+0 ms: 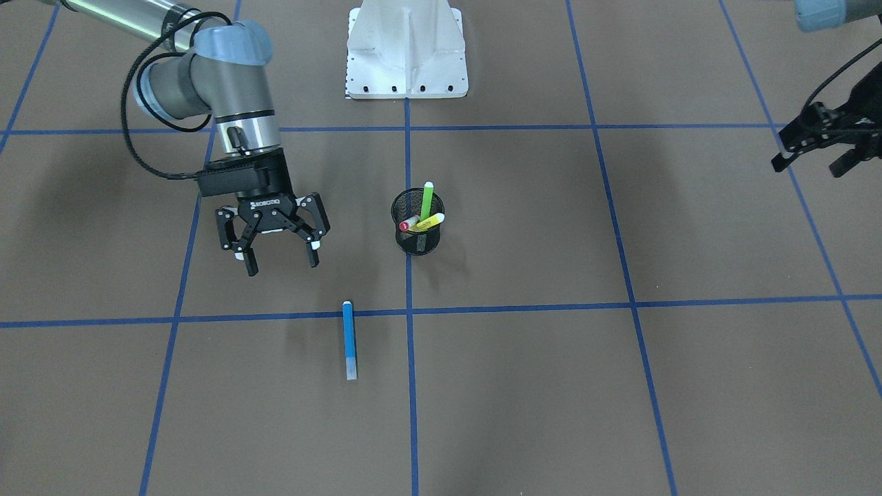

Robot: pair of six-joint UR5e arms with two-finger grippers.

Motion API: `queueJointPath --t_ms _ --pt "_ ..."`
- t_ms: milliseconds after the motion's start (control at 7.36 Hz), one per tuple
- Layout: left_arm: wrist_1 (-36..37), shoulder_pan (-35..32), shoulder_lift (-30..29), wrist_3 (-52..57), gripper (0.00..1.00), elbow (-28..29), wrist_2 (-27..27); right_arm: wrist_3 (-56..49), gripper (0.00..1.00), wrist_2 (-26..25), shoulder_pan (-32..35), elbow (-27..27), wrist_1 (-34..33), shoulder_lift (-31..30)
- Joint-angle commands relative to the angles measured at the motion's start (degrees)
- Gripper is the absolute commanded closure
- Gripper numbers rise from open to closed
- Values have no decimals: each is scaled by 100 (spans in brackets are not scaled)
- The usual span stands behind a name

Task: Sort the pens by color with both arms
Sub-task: 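Withdraw the right gripper while the left gripper moves toward the cup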

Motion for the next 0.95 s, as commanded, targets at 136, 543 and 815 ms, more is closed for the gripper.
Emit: queueJointPath --t_ms 136,543,815 --pt "1344 1345 -1723 -821 1 34 827 -1824 1 2890 1818 328 -872 -553" --pt "1966 2533 -3314 -1644 1 986 1367 -4153 1 4954 3404 275 -1634 -1379" --pt "1696 2763 -4493 -1700 1 2365 1306 -4940 1 5307 3801 153 -1865 -1670"
